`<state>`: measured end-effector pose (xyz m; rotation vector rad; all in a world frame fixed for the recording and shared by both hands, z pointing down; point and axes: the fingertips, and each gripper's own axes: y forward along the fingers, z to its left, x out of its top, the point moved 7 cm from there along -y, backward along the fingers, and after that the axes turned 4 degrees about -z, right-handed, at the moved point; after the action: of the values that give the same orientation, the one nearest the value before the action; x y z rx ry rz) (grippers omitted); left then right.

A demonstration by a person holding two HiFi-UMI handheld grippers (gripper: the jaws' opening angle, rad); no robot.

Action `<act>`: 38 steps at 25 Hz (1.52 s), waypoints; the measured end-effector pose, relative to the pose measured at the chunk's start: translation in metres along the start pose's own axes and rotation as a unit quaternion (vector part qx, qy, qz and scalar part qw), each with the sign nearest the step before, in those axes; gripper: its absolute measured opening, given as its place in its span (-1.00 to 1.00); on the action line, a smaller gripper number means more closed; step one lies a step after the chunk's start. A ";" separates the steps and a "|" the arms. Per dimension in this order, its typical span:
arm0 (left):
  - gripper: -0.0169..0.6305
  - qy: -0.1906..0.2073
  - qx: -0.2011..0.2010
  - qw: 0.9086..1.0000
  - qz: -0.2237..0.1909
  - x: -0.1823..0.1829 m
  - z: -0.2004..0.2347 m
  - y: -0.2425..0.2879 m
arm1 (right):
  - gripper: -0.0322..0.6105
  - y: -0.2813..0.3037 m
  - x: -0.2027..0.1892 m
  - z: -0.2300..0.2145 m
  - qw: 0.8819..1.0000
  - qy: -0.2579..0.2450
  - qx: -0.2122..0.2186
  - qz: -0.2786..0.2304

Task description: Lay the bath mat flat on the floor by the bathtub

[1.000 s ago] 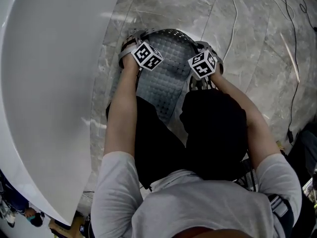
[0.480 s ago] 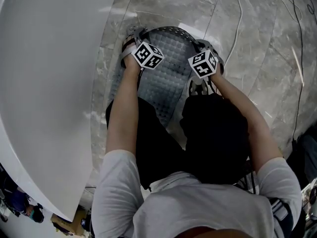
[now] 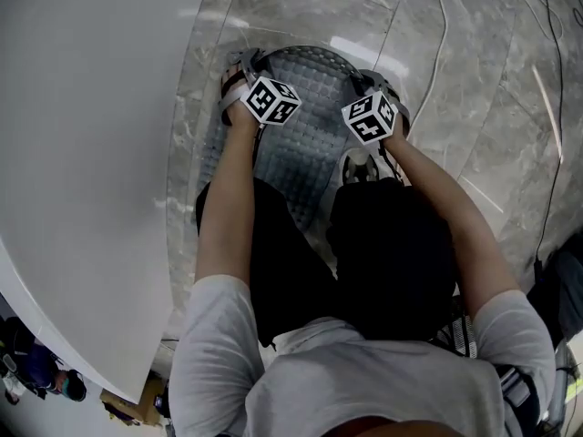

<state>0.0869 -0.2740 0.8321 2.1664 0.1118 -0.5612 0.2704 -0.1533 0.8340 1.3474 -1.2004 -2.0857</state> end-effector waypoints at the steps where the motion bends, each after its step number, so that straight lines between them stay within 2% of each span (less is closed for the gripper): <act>1: -0.85 0.007 0.000 1.000 0.001 0.001 0.000 0.003 | -0.79 0.001 0.000 -0.001 1.000 0.001 0.000 0.000; 5: -0.82 0.024 -0.005 1.000 0.011 0.004 0.004 0.014 | -0.75 0.006 0.001 -0.004 1.000 0.003 0.003 0.003; 8: -0.79 0.020 0.001 0.999 0.026 0.003 0.002 0.020 | -0.68 0.007 -0.001 -0.004 1.000 -0.009 0.010 0.006; 10: -0.55 0.012 0.007 0.999 0.035 0.005 0.004 0.024 | -0.66 0.010 -0.001 -0.007 1.000 -0.016 0.013 0.006; 15: -0.48 0.005 0.014 0.999 0.044 0.005 0.003 0.030 | -0.58 0.015 -0.003 -0.006 0.999 -0.036 0.013 0.017; 18: -0.38 0.023 0.039 0.998 0.034 0.008 0.005 0.033 | -0.52 0.017 -0.002 -0.010 0.998 -0.057 0.002 0.013; 21: -0.24 0.038 0.053 0.998 0.025 0.006 0.007 0.034 | -0.34 0.017 -0.003 -0.012 0.996 -0.082 -0.018 0.007; 24: -0.08 0.008 0.057 0.998 0.029 0.005 0.015 0.036 | -0.11 0.019 -0.002 -0.021 0.996 -0.079 -0.032 0.008; 27: -0.07 0.005 0.066 0.997 0.033 0.006 0.016 0.036 | -0.03 0.020 0.001 -0.025 0.995 -0.089 -0.026 0.018; 31: 0.05 0.022 0.078 0.996 0.026 0.002 0.015 0.029 | -0.03 0.022 0.004 -0.019 0.990 -0.139 -0.021 0.028; 34: 0.07 0.007 0.065 0.997 0.028 -0.002 0.017 0.026 | -0.03 0.022 0.007 -0.022 0.987 -0.154 -0.025 0.029; 38: 0.07 -0.037 0.024 0.999 0.022 -0.013 0.009 0.010 | -0.03 0.021 0.005 -0.020 0.985 -0.167 -0.031 0.038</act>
<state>0.0745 -0.2859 0.8409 2.1859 0.0107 -0.6234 0.2829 -0.1774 0.8451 0.9318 -1.2798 -2.3356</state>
